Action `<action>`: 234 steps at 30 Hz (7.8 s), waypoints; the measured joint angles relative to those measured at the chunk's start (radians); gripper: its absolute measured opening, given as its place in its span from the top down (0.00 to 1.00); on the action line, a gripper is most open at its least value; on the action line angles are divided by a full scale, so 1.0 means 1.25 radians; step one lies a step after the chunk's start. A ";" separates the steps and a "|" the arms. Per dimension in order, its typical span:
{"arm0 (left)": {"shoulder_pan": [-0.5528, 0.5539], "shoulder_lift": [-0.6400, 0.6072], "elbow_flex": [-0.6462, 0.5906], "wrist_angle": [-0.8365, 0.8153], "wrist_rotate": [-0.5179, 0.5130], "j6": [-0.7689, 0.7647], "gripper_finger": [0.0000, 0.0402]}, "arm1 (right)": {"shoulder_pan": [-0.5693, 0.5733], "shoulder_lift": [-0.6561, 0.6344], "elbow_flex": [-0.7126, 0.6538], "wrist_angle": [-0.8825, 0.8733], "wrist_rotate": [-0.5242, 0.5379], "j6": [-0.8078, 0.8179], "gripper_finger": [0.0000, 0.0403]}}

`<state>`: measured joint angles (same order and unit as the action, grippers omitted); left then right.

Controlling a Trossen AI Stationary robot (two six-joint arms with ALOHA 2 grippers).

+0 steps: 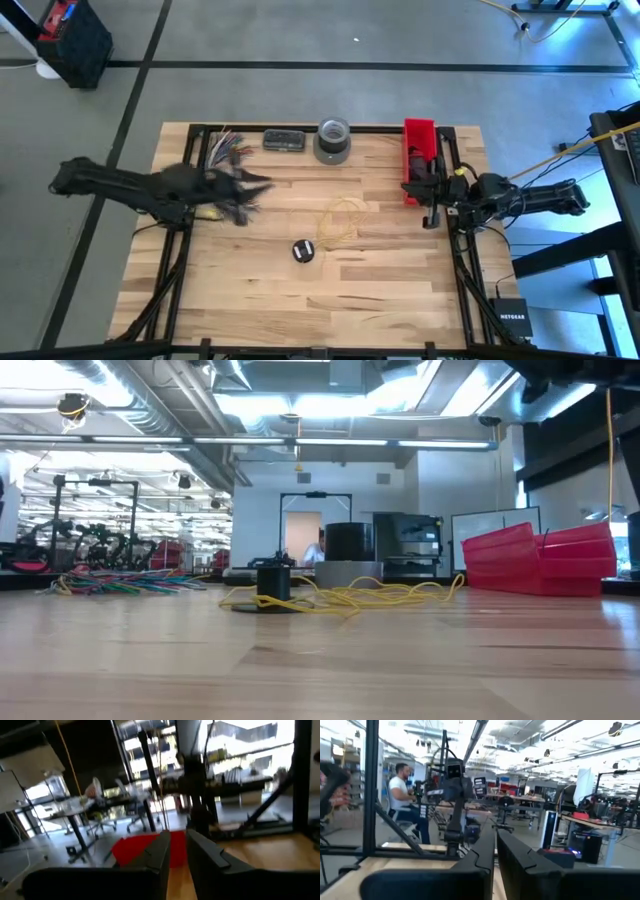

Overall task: Coil cords
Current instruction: Coil the yellow wire into the black spool

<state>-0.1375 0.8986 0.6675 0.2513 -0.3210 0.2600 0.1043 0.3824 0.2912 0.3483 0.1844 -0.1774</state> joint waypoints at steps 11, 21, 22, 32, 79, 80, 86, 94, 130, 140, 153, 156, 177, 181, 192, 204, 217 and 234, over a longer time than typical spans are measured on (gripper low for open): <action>0.000 0.263 0.043 -0.070 0.000 -0.081 0.86 | 0.000 0.235 0.071 0.002 -0.043 -0.005 0.94; -0.023 0.326 0.044 -0.016 -0.001 -0.067 0.86 | 0.000 0.435 0.153 0.013 -0.001 -0.004 0.90; -0.028 0.327 0.044 -0.016 -0.001 -0.071 0.86 | 0.000 0.451 0.159 0.014 -0.001 -0.004 0.89; -0.127 0.343 0.044 0.086 -0.070 0.006 0.76 | 0.000 0.539 0.198 0.007 0.005 -0.012 0.70; -0.236 0.662 0.044 -0.016 -0.185 0.191 0.63 | 0.000 0.539 0.224 -0.092 0.005 -0.074 0.62; -0.232 0.664 0.044 -0.017 -0.185 0.192 0.63 | 0.000 0.539 0.224 -0.092 0.005 -0.073 0.62; -0.218 0.664 0.043 0.027 -0.185 0.175 0.70 | 0.000 0.539 0.224 -0.091 0.005 -0.074 0.62; -0.209 0.658 0.045 0.065 -0.222 0.163 0.97 | 0.000 0.539 0.224 -0.081 0.053 -0.075 0.62; -0.152 0.370 0.177 -0.021 -0.520 0.064 1.00 | 0.001 0.757 0.292 0.217 -0.146 0.012 0.62; -0.152 0.370 0.176 -0.034 -0.520 0.053 1.00 | 0.001 0.901 0.446 0.112 -0.356 0.173 0.62; -0.152 0.371 0.176 -0.043 -0.520 0.043 0.99 | 0.000 0.913 0.455 0.091 -0.245 0.207 0.62; -0.152 0.372 0.176 -0.049 -0.520 0.043 1.00 | 0.000 0.903 0.454 0.077 -0.245 0.207 0.62; -0.152 0.372 0.176 -0.047 -0.520 0.042 0.99 | 0.001 0.932 0.454 0.163 -0.266 0.229 0.62; -0.152 0.372 0.176 -0.049 -0.520 0.042 0.99 | 0.001 0.933 0.454 0.179 -0.296 0.243 0.62; -0.152 0.372 0.176 -0.050 -0.520 0.048 0.99 | 0.001 0.992 0.454 0.275 -0.259 0.265 0.64; -0.163 0.371 0.176 -0.046 -0.535 0.120 0.99 | 0.002 0.893 0.454 0.100 -0.216 0.153 0.96; -0.212 0.353 0.178 0.063 -0.735 0.260 0.99 | 0.174 0.688 0.454 -0.270 0.271 0.066 0.99; -0.209 0.354 0.177 0.090 -0.574 0.221 0.99 | 0.178 0.669 0.475 -0.505 0.347 0.252 0.53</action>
<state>-0.3989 1.3407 0.8890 0.3634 -1.0380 0.5361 0.3271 1.2189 0.8853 -0.2824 0.6186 0.1370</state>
